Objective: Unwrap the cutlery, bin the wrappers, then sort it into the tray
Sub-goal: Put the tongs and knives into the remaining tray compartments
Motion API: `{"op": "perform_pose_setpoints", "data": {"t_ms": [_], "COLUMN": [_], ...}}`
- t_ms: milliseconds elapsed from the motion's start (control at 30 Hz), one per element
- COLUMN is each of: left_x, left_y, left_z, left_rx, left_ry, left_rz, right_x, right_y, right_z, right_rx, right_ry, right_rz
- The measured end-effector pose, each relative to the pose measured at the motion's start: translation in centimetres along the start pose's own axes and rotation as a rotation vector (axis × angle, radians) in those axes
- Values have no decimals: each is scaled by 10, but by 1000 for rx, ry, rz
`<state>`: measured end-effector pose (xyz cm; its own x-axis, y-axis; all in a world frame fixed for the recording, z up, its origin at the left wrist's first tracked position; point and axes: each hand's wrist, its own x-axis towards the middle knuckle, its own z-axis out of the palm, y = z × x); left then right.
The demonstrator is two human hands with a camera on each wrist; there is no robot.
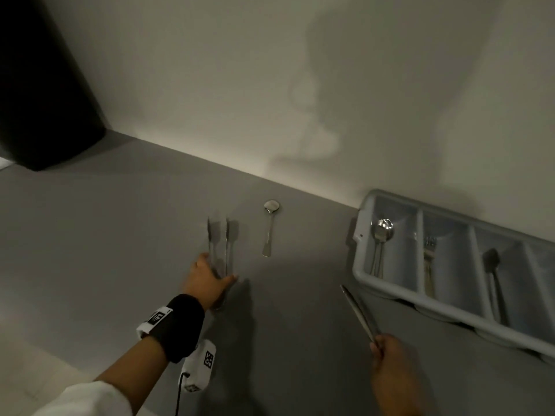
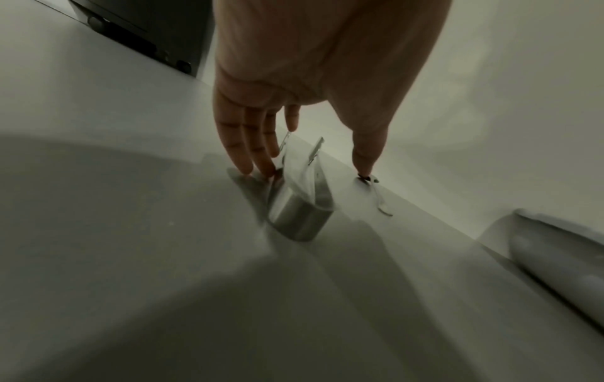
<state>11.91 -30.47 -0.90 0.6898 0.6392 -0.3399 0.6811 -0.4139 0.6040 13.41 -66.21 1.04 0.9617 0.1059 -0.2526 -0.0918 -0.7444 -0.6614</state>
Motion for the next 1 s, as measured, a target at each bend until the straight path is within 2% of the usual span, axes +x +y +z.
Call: {"op": "perform_pose_setpoints", "data": {"t_ms": [133, 200, 333, 467, 567, 667, 833, 1000], "left_x": [13, 16, 13, -16, -45, -65, -99, -126], "left_y": [2, 6, 18, 54, 87, 116, 160, 198], "left_z": [9, 12, 16, 26, 38, 60, 100, 140], "left_rx": [181, 173, -223, -528, -585, -569, -537, -516], "left_ry": [-31, -45, -27, 20, -39, -82, -193, -235], "left_rz": [10, 27, 103, 235, 348, 390, 442, 523], "right_x": [-9, -17, -25, -24, -15, -1, 38, 86], "right_y": [4, 2, 11, 37, 50, 67, 96, 113], "right_z": [-1, -10, -37, -73, -117, -169, -237, -269], "right_rx": [88, 125, 154, 210, 204, 114, -23, 12], "right_ry": [118, 158, 262, 440, 555, 657, 621, 516], "right_rz": [20, -27, -28, -10, -12, 3, 39, 97]}}
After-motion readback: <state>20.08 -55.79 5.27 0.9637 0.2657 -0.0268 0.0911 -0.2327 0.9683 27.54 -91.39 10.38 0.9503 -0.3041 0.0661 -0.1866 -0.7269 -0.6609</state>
